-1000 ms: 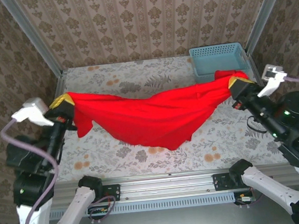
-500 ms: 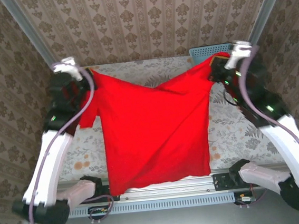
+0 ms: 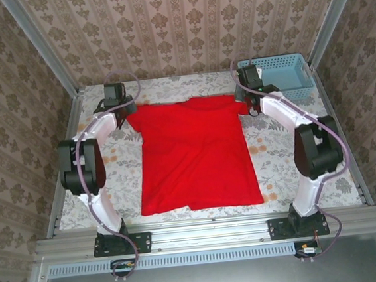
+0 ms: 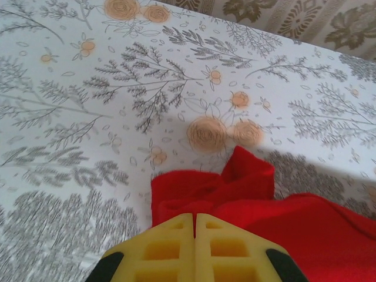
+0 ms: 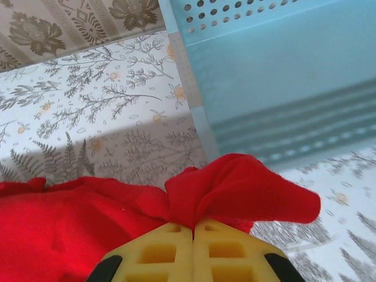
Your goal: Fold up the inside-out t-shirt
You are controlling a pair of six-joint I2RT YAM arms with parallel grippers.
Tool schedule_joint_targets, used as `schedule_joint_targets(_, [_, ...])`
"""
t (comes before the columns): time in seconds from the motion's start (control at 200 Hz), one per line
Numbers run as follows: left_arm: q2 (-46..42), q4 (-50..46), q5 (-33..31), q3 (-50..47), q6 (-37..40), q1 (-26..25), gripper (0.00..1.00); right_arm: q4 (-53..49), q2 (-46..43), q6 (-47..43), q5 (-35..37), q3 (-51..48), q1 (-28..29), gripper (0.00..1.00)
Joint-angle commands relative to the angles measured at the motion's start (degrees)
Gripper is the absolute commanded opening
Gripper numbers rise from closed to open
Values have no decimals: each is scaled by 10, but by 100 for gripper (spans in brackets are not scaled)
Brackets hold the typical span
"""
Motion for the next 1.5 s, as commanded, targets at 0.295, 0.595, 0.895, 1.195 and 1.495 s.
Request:
schedule_joint_targets(0.295, [131,-64,44,241,2,21,13,-68,153,10,-51,279,-31,15])
schedule_joint_targets(0.595, [21,-217,32,209,-42,18,73,-76,38,1,-79,178,-20,72])
schedule_joint_targets(0.895, [-247,-148,28,-156,-112,-72,73,-75,-184,19,-92,-120,83,74])
schedule_joint_targets(1.195, [-320,-110,75,-352,-132,-172,73,-56,-262,131,-127,-359,183,73])
schedule_joint_targets(1.495, [-318,-108,59,-429,-156,-165,72,-29,-250,223,-117,-466,160,69])
